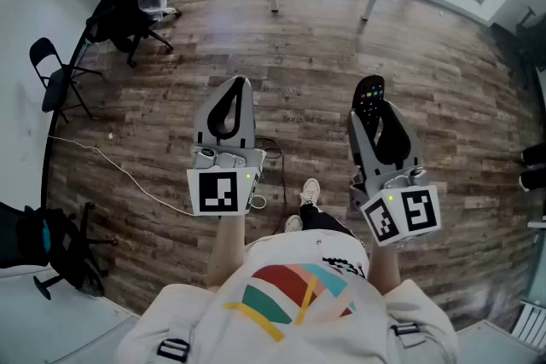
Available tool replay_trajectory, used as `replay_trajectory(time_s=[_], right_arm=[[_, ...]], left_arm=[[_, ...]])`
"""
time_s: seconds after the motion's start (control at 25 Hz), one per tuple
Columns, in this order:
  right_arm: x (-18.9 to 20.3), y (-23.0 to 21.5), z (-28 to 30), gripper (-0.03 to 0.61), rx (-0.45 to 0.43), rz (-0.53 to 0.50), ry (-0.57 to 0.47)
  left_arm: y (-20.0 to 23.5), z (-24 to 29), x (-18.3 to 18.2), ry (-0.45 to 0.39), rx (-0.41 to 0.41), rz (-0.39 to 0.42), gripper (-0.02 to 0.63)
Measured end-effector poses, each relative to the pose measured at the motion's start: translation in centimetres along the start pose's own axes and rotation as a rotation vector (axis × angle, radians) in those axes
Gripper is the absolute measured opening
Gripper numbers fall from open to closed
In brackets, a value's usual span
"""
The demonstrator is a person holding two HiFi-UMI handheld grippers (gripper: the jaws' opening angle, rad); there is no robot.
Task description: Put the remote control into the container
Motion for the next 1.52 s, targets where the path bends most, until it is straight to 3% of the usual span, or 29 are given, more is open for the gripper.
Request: replay_trajectory(time_s=[0.24, 0.48, 0.68, 0.92, 1.16, 1.4, 1.52], right_arm=[[0.0, -2.4, 0.6, 0.23, 0.021, 0.003, 0.007], [0.2, -5.8, 1.4, 0.229, 0.012, 0.125, -0.047], [0.8, -7.9, 2.2, 0.229, 0.014, 0.166, -0.077], [-0.2, -10.1, 1.8, 0.229, -0.016, 0.307, -0.189], [-2.9, -12.6, 1.1, 0.229, -0.063, 0.271, -0.288], [-3.1, -12.1, 2.6, 0.23, -0.021, 0.022, -0.217], [-2.1, -13.7, 4.5, 0.229, 0.047, -0.032, -0.163]], left_arm=[[-0.9, 2.1, 0.6, 0.003, 0.017, -0.009, 0.008], [-2.1, 4.8, 1.0, 0.031, 0.049, 0.012, 0.008], [-2.2, 6.3, 0.4, 0.08, 0.075, 0.135, 0.008], [-0.4, 7.9, -0.2, 0.011, 0.065, 0.004, 0.008], [-2.2, 10.3, 1.9, -0.017, 0.066, -0.081, 0.008], [-1.5, 13.5, 4.0, -0.06, 0.077, -0.146, 0.008], [-0.9, 16.1, 5.8, -0.068, 0.074, -0.174, 0.008]])
Point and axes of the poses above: the fingertips, and each gripper's own axes: z forward along the fingers, y to its left, x out of its underside, the point moved 2 cm from there along -z, backward along the fingers, and after that the axes turned 1 degree about -y, right-handed, at the moved point
